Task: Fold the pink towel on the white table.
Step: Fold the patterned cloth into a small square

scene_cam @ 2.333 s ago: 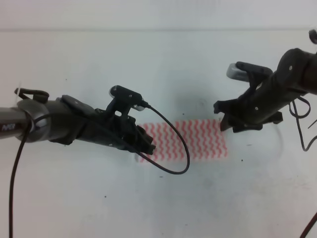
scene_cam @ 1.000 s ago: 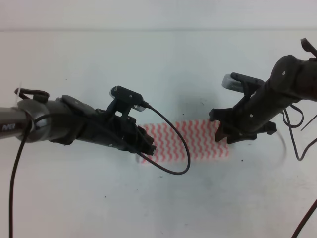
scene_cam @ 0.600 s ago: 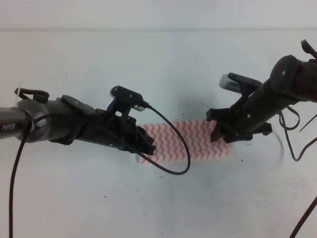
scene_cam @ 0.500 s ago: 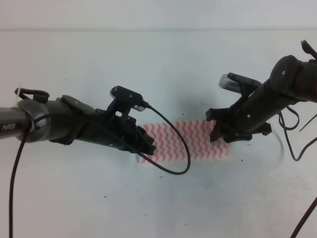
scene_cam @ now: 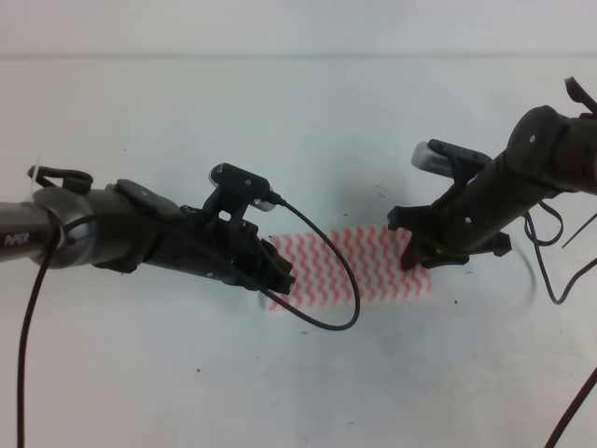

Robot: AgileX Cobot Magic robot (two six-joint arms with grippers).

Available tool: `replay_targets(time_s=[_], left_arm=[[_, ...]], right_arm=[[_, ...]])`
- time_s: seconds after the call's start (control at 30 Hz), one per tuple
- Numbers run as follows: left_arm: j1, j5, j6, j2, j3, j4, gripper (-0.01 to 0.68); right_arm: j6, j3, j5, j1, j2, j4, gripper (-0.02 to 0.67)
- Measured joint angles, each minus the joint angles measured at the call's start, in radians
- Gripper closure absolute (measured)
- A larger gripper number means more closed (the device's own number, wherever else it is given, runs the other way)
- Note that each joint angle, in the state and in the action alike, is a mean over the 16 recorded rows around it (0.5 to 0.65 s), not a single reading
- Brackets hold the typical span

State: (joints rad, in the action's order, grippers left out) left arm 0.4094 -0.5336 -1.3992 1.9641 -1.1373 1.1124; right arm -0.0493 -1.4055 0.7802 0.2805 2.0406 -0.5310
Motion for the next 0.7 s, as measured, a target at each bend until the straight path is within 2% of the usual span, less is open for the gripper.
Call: replay_targets(time_s=[0.33,0.7], left_arm=[[0.0,-0.004,-0.001,0.0,0.0,0.0,0.677],[0.0,-0.004,-0.001,0.0,0.0,0.0,0.677]], right_arm=[[-0.001,-0.005,0.005,0.0,-0.017,-0.004,0.649],[-0.026,-0.018,0.013,0.032,-0.076,-0.046,0.66]])
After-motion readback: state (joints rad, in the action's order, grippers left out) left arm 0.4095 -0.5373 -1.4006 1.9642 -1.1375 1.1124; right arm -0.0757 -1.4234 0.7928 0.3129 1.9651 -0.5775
